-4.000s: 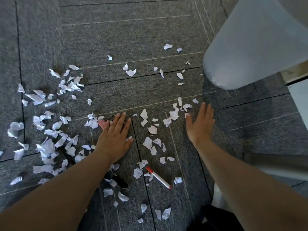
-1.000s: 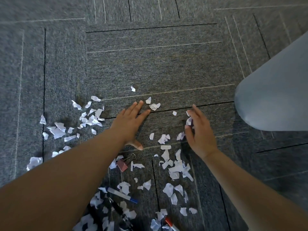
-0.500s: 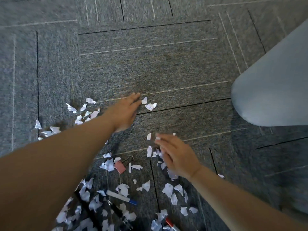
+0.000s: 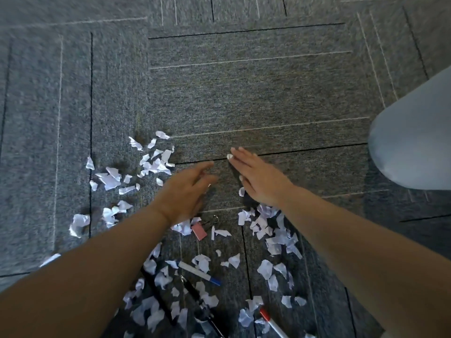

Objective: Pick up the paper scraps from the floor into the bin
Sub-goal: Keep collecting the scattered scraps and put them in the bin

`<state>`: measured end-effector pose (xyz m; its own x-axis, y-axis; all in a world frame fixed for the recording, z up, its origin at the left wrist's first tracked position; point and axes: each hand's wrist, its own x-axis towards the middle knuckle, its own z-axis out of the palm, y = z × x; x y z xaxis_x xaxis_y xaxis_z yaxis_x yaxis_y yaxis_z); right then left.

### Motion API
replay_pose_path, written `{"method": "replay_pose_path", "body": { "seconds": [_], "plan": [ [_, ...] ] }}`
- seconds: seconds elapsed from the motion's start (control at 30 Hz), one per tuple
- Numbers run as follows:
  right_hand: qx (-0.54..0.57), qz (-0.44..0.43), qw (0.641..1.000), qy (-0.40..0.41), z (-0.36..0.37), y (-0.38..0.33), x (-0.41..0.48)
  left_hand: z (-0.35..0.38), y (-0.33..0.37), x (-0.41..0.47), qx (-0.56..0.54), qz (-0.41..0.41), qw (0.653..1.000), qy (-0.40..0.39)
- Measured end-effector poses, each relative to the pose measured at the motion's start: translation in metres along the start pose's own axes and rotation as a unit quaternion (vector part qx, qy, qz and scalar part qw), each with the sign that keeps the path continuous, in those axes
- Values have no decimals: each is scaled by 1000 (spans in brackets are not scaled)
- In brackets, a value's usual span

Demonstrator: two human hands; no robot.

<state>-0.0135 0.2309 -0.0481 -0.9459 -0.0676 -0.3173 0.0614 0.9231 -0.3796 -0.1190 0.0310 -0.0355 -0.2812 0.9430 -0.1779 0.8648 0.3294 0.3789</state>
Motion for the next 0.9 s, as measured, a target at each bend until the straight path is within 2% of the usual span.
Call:
{"method": "replay_pose_path", "body": {
  "seconds": [0.1,0.2,0.27,0.4,0.53,0.7,0.77,0.9],
  "plan": [
    [63,-60,994,59,27,-25,-40,-8,-20,4,73,-101,992,20],
    [116,-44,979,165,39,-37,-61,-15,-52,10,82,-232,969,-2],
    [114,-30,970,211,36,-39,-54,-20,-68,16,80,-272,959,-31],
    [83,-6,975,208,18,-34,-11,-20,-75,15,17,-259,963,-73],
    [52,-18,982,179,-1,-38,22,-4,-44,-6,19,-166,983,-79],
    [29,-71,994,83,12,-51,35,15,-27,-48,62,-34,997,-43],
    [38,-78,991,99,17,-58,35,13,-28,-61,31,-40,999,-14],
    [50,-95,981,161,26,-61,17,-3,-53,-53,34,-158,986,47]
  ]
}}
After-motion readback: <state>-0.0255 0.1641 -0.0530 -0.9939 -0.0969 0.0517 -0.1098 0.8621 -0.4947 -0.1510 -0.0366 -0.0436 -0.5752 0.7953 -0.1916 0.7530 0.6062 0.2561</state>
